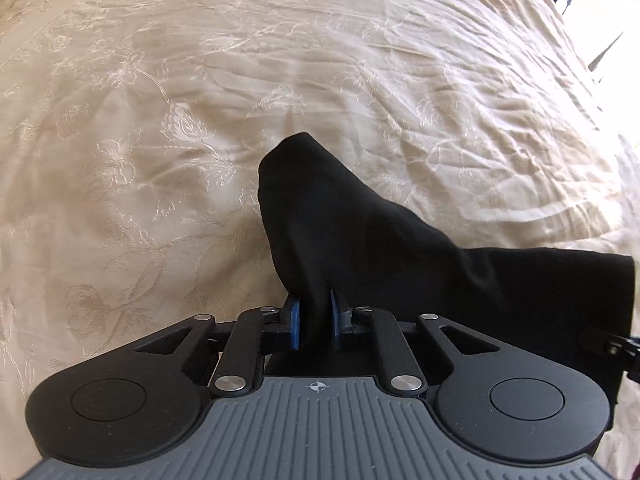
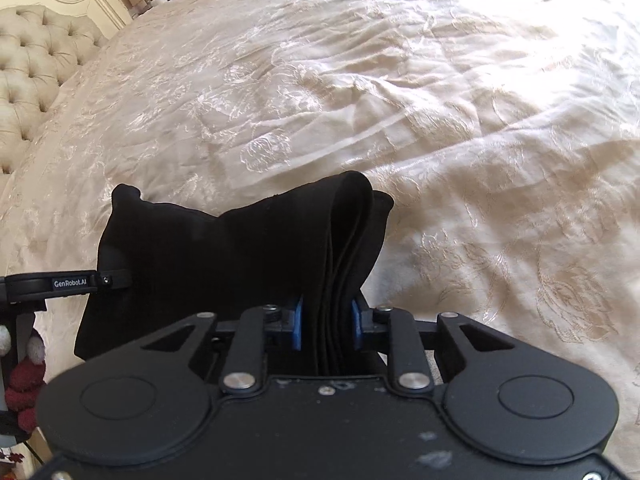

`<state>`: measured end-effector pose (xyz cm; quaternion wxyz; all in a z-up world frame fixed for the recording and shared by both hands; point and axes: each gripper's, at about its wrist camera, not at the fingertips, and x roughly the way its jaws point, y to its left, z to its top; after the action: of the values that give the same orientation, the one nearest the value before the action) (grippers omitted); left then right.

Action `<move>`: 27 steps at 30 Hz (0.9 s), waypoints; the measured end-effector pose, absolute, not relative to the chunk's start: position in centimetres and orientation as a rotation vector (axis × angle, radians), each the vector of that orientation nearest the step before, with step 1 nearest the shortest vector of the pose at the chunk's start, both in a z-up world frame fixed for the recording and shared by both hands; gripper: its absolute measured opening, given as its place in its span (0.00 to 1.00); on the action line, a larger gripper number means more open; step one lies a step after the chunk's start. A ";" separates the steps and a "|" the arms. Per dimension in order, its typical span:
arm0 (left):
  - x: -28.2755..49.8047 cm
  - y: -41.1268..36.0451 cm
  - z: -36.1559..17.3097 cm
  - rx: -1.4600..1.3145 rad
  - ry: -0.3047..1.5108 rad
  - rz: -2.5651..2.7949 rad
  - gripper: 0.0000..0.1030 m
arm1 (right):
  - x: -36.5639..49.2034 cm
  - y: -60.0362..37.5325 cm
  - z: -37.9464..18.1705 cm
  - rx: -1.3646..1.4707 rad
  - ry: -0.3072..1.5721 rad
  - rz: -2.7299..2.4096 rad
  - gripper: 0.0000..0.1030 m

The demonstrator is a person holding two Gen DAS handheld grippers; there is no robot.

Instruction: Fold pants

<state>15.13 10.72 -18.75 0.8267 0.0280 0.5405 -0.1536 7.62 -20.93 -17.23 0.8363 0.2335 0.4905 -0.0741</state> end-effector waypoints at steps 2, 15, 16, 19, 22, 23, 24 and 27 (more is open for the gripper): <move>15.4 11.1 -17.8 0.051 1.118 -0.333 0.12 | 7.8 -19.8 -15.8 0.463 1.019 -0.157 0.22; 22.9 25.3 -12.7 0.025 0.966 -0.157 0.12 | 19.8 -8.4 -10.8 0.409 0.935 0.053 0.22; 23.7 26.6 -12.7 0.005 0.970 -0.139 0.12 | 21.2 -7.4 -10.6 0.406 0.929 0.075 0.22; 26.3 29.7 -14.2 -0.050 1.020 -0.086 0.14 | 25.5 -4.5 -10.6 0.385 0.914 0.126 0.22; 28.4 32.1 -17.8 -0.097 1.133 -0.011 0.17 | 29.4 -2.3 -12.4 0.353 0.956 0.104 0.23; 28.7 32.7 -19.1 -0.088 1.166 0.026 0.17 | 30.6 -1.9 -13.6 0.350 0.997 0.078 0.27; 28.9 33.0 -20.2 -0.066 1.191 0.058 0.17 | 32.0 -1.6 -15.3 0.339 1.068 0.021 0.28; 28.6 34.4 -22.4 -0.030 1.245 0.087 0.17 | 34.1 -1.5 -19.0 0.264 1.188 -0.120 0.32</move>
<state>28.57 34.41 -22.39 0.8114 -0.0140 0.5829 0.0407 34.06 -1.46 -19.03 0.8187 0.1240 0.5579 -0.0564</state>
